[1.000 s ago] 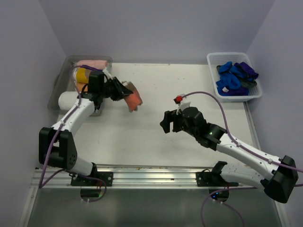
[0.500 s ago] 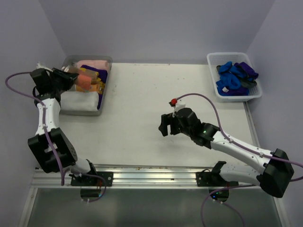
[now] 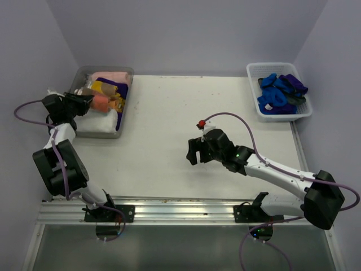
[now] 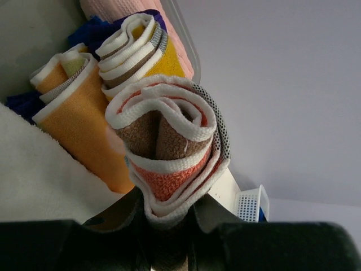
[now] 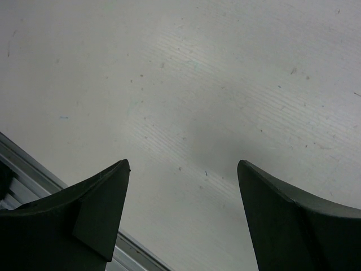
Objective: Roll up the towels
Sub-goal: Place the rolled towel into the container
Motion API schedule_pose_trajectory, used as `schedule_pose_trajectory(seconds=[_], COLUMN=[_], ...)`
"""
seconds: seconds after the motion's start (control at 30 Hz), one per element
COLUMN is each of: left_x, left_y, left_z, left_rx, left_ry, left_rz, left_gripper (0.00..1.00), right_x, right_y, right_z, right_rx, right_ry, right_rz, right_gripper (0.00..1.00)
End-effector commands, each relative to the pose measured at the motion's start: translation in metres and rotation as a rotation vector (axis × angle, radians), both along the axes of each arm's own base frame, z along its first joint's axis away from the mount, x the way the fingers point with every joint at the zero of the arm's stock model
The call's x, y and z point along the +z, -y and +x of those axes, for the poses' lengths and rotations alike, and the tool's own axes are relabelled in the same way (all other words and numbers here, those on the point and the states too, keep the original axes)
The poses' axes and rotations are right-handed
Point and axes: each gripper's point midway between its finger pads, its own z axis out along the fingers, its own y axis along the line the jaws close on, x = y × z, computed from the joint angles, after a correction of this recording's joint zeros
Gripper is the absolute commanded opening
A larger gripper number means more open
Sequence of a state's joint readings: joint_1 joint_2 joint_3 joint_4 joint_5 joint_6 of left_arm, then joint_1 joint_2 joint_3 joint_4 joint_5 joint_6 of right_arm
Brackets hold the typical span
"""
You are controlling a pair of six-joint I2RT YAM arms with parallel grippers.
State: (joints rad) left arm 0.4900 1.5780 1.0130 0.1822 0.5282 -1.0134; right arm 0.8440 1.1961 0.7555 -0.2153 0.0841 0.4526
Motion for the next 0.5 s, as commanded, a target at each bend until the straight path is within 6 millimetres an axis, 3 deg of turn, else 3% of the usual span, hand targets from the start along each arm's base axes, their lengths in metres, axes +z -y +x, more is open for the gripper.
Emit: schedule_pose_trajectory(seconds=[0.0, 0.1, 0.33, 0.47], left_x=[0.020, 0.022, -0.010, -0.017], left_y=[-0.005, -0.004, -0.007, -0.008], left_z=[0.012, 0.012, 0.006, 0.001], left_rx=[0.007, 0.011, 0.048, 0.062], left_ry=[0.146, 0.211, 0.148, 0.129], left_rz=[0.014, -0.003, -0.018, -0.016], left_gripper=[0.07, 0.08, 0.08, 0.09], right_x=[0.010, 0.010, 0.008, 0.007], right_y=[-0.012, -0.014, -0.015, -0.015], right_z=[0.006, 0.005, 0.003, 0.002], right_rx=[0.008, 0.014, 0.020, 0.021], right_ry=[0.017, 0.014, 0.004, -0.002], right_rz=[0.056, 0.062, 0.063, 0.070], right_gripper=[0.81, 0.81, 0.81, 0.81])
